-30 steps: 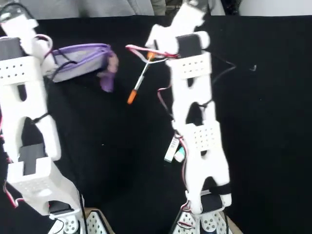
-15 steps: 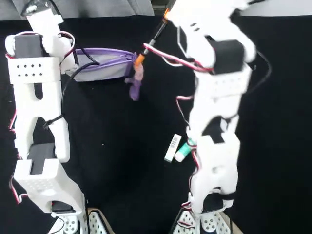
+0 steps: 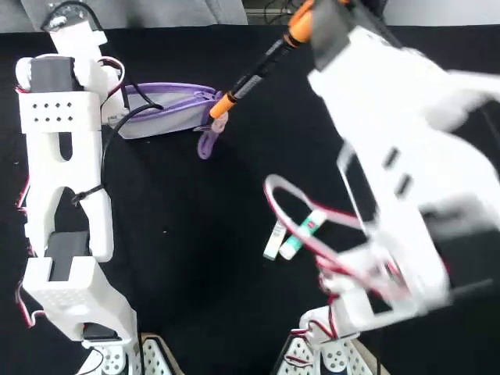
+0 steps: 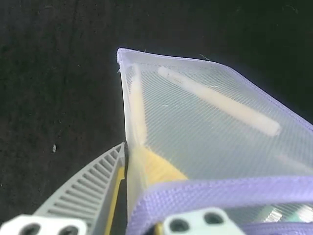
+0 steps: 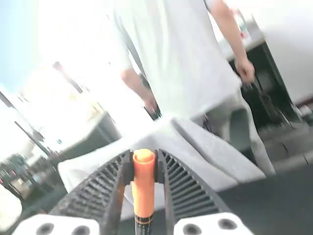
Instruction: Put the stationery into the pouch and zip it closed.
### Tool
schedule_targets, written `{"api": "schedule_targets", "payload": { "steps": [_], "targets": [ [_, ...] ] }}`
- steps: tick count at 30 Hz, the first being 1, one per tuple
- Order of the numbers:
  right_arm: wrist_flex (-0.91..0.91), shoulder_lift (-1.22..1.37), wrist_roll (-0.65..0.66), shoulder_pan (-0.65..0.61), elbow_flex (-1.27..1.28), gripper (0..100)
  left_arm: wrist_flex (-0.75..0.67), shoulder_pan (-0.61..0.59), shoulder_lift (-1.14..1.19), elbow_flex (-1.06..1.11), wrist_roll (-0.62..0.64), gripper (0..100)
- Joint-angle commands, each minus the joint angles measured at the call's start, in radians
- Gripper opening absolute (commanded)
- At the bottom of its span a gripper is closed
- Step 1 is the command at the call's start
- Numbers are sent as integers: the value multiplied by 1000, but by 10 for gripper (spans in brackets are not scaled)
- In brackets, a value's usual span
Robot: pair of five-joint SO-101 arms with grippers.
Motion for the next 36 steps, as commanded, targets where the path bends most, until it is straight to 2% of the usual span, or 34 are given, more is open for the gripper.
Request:
{"api": "schedule_targets", "payload": {
  "steps": [1,5,9,12,21,25,32,36],
  "targets": [
    [35,-134,20,-18,28,11,5,16,-9,1,6,29],
    [34,-300,101,-20,246,11,2,18,-9,45,5,30],
    [5,-489,-5,-18,433,11,-3,13,-9,42,5,30],
    [-72,-561,-23,-18,568,11,-3,19,-9,42,6,30],
    [-529,-582,-31,-20,1133,11,0,19,-9,50,6,30],
    [-724,-582,-31,-21,1307,11,0,19,-9,50,6,30],
    [-1005,-582,-23,-143,1543,11,-2,19,-9,50,6,30],
    [-1235,-582,-23,-153,1710,11,-2,18,-8,51,6,30]
  ]
}}
